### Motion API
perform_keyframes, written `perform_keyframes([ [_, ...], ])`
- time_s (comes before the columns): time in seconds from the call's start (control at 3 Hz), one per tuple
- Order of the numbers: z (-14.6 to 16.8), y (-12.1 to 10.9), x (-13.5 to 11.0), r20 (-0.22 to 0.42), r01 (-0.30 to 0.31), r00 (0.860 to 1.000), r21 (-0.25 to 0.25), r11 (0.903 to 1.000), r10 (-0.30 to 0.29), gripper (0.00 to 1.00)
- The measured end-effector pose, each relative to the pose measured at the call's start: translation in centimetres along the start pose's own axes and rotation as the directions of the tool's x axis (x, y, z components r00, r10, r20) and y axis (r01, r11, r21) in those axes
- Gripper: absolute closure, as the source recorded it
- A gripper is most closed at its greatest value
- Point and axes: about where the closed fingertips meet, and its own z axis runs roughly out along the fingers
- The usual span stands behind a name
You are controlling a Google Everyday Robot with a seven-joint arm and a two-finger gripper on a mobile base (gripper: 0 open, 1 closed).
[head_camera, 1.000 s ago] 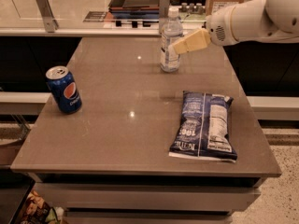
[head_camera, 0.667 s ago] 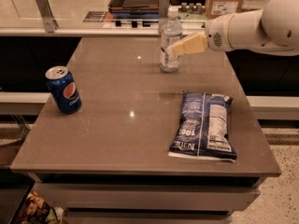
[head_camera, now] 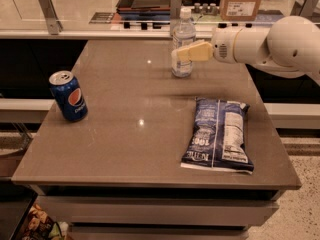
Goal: Move blue plastic bottle near pepsi can
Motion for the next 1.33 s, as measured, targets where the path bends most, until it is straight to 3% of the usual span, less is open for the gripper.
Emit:
perform_keyframes([
  [0.67,3.4,0.4,-0.9,0.085,-0.002,0.996,-0.047,0.9989,0.006,0.00],
  [1.33,4.8,0.8,-1.4,0.102,-0.001,0.995,-0.079,0.9969,0.009,0.41],
])
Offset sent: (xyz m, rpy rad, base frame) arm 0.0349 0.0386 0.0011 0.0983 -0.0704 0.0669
